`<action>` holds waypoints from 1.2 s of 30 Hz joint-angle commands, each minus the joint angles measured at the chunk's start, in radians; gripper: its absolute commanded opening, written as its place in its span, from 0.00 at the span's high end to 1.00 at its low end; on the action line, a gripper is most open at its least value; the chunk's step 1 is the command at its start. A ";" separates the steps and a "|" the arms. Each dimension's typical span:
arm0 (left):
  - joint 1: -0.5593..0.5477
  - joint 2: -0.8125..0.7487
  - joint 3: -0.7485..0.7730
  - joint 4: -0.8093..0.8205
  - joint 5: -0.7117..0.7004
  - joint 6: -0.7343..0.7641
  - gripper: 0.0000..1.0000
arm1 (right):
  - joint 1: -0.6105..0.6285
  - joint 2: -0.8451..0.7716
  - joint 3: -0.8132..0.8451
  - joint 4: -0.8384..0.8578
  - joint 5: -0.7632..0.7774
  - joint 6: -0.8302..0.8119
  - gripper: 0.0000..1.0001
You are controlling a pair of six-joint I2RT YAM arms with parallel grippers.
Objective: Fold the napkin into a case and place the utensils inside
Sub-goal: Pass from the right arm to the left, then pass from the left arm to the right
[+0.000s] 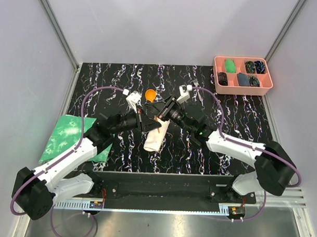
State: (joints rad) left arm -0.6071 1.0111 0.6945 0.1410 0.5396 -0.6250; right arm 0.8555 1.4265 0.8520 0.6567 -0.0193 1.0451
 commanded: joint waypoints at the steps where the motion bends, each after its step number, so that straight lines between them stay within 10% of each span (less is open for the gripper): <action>1: -0.006 -0.025 0.077 -0.070 -0.027 0.166 1.00 | 0.014 -0.090 0.007 -0.098 -0.002 -0.065 0.58; 6: -0.005 -0.029 0.155 -0.326 -0.007 0.298 1.00 | -0.036 -0.199 0.143 -0.549 -0.034 -0.478 0.20; 12: 0.001 0.003 0.203 -0.446 0.109 0.315 1.00 | -0.145 -0.247 0.292 -0.834 -0.220 -0.856 0.18; 25: 0.004 0.056 0.220 -0.491 0.227 0.294 1.00 | -0.220 -0.042 0.536 -1.068 -0.623 -1.077 0.49; 32: 0.010 0.096 0.241 -0.541 0.206 0.323 1.00 | -0.222 0.009 0.578 -1.069 -0.598 -1.082 0.98; 36: 0.113 0.100 0.235 -0.558 0.050 0.227 0.64 | -0.269 0.025 0.568 -1.051 -0.424 -1.071 1.00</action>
State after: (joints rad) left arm -0.5789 1.1168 0.8909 -0.4194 0.7097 -0.3309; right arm 0.6338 1.4406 1.3823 -0.4175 -0.5850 -0.0105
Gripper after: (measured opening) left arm 0.255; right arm 0.027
